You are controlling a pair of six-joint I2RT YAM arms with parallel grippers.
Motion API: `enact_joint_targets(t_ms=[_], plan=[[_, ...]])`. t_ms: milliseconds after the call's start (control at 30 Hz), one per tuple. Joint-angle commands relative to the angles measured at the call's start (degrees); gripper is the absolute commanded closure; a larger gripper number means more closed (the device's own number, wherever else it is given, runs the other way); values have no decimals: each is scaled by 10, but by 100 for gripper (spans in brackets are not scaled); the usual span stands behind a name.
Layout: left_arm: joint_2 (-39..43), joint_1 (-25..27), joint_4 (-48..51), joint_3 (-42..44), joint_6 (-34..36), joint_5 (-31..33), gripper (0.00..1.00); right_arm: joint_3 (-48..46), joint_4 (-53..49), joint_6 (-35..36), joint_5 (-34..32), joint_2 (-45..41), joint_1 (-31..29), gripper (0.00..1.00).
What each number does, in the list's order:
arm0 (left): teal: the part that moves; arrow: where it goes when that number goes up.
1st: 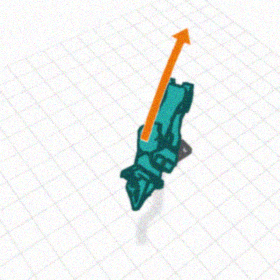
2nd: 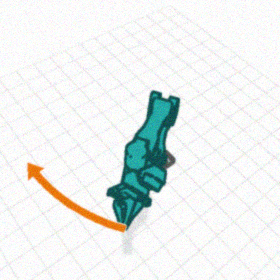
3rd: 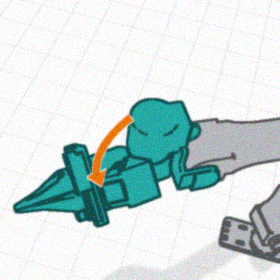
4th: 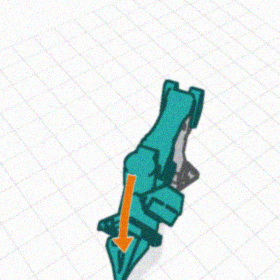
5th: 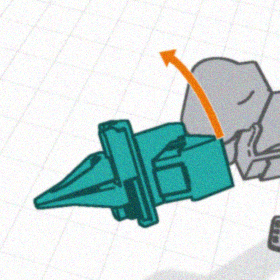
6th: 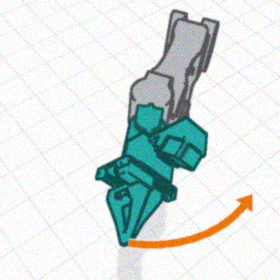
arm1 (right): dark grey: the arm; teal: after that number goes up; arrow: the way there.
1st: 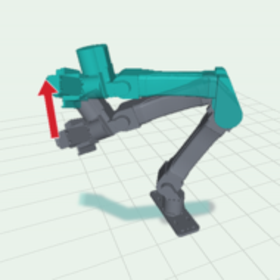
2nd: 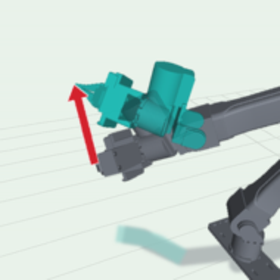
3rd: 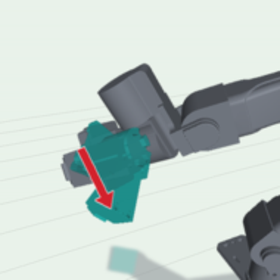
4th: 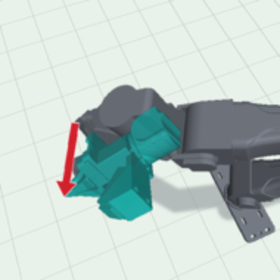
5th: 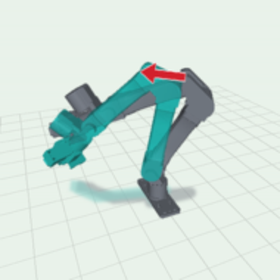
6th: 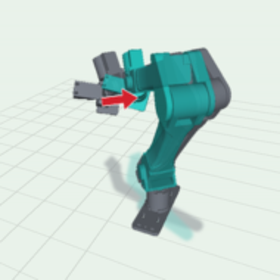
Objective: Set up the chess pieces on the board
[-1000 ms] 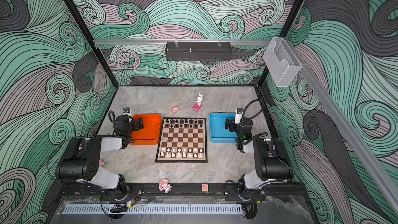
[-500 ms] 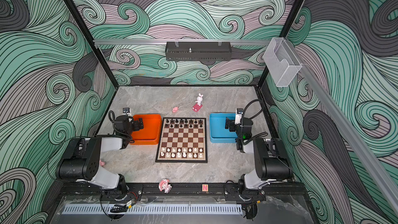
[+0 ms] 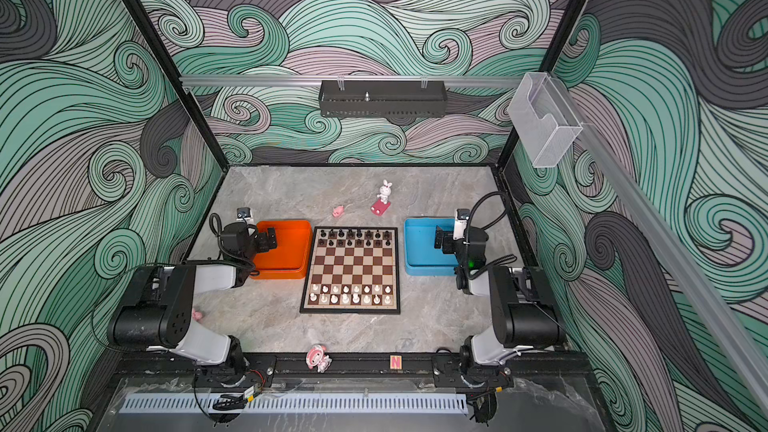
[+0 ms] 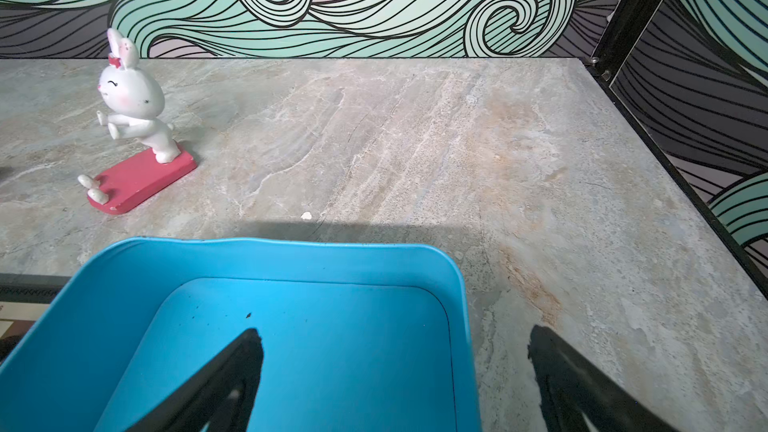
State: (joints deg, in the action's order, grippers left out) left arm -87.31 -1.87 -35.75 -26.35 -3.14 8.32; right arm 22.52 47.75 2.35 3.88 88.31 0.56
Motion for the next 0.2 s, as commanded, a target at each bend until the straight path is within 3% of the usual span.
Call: enact_joint_targets(t_ms=[0,167], plan=[[-3,-3,-14,-13,4,-5,1,9,5,-8,-2,-2,-3,0],[-3,-4,-12,-13,4,-6,1,14,-1,-6,-4,3,-3,0]])
